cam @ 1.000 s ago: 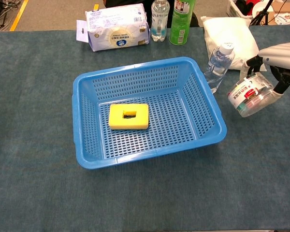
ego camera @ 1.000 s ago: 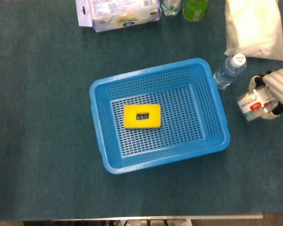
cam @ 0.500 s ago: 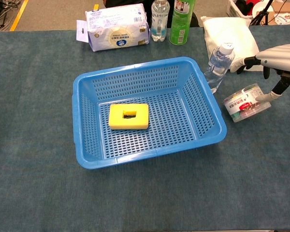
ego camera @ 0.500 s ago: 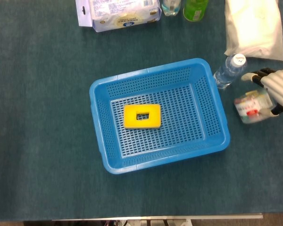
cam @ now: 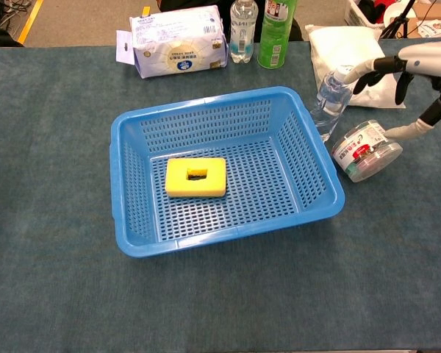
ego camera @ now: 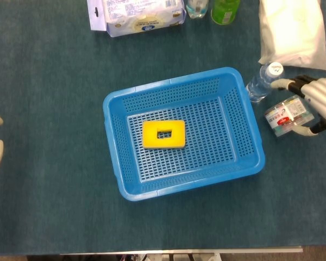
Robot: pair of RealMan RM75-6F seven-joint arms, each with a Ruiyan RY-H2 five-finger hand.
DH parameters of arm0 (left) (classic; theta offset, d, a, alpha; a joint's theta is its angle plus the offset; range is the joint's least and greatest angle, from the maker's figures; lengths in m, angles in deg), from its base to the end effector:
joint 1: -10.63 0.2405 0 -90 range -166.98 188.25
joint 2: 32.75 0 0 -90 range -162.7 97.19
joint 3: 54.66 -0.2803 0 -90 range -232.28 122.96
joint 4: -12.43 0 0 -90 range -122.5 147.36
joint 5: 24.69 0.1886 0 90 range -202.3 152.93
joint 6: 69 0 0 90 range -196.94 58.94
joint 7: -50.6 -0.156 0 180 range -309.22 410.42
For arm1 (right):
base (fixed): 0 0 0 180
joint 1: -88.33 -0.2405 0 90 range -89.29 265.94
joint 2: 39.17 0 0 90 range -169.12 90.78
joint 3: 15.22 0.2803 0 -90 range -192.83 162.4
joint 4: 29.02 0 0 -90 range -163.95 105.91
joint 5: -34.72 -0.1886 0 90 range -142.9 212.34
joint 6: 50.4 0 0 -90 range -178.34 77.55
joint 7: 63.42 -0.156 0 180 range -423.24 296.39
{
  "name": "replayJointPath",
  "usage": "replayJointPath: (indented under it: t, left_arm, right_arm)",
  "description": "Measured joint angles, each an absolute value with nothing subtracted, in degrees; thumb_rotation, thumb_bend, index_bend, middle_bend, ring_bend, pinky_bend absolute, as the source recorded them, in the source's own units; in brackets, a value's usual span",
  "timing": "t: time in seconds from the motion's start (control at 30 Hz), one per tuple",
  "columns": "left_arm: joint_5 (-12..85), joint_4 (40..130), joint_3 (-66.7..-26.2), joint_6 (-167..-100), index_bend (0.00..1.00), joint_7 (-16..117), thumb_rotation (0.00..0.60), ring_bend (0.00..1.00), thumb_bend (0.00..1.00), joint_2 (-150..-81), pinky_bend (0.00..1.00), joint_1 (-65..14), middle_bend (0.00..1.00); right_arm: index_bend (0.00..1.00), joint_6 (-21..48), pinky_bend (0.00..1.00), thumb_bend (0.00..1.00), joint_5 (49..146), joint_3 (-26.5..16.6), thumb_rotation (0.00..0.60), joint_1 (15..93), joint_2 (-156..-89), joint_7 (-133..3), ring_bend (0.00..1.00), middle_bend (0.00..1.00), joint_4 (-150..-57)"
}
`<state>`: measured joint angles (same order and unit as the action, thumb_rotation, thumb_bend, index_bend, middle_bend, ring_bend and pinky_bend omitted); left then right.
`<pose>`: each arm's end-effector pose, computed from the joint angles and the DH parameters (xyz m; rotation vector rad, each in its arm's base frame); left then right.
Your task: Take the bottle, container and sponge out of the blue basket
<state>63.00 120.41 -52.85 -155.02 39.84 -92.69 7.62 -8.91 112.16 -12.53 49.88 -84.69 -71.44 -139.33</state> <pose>-0.2791 0.1764 0.1915 -1.4072 -0.9207 -0.9111 -0.1966 -0.3024 0.1710 1.9897 -1.1847 0.7071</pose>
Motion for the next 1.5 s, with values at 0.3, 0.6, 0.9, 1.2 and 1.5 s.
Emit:
replayJointPath:
  t: [0.3,0.6,0.9,1.2,1.5]
  left_arm:
    - [64.5,121.4,-52.9,-151.1,0.37,40.9,0.6,0.17,0.39,-91.3,0.17,4.7,0.29]
    - [65.4,121.9,-52.5,-148.4,0.37,40.7,0.6,0.17,0.39,-92.9,0.17,1.9,0.29]
    - [67.8,123.2,-52.9,-143.0,0.37,41.0,0.6,0.17,0.39,-94.5,0.17,-2.3,0.29]
    - [68.0,125.7,-52.9,-134.1,0.38,40.2,0.6,0.17,0.39,-95.3,0.17,-8.3,0.29]
    - [62.4,128.0,-51.4,-126.5,0.33,33.5,0.6,0.16,0.38,-97.5,0.17,-14.2,0.27]
  right_arm:
    - [0.16,-3.8,0.38,0.19,117.6,-9.6,0.6,52.1,-79.8,-79.6,0.18,0.26,-141.6]
    - [0.16,3.7,0.38,0.19,117.1,-8.7,0.6,55.2,-79.4,-74.0,0.18,0.27,-141.9]
    - [0.16,17.4,0.38,0.19,111.0,-7.1,0.6,62.0,-81.5,-63.6,0.18,0.27,-142.8]
    - [0.16,20.2,0.38,0.18,107.3,-4.9,0.6,63.9,-82.0,-61.9,0.18,0.27,-143.7]
    - [0.16,17.8,0.38,0.18,105.3,-3.4,0.6,62.6,-82.9,-61.2,0.18,0.27,-142.5]
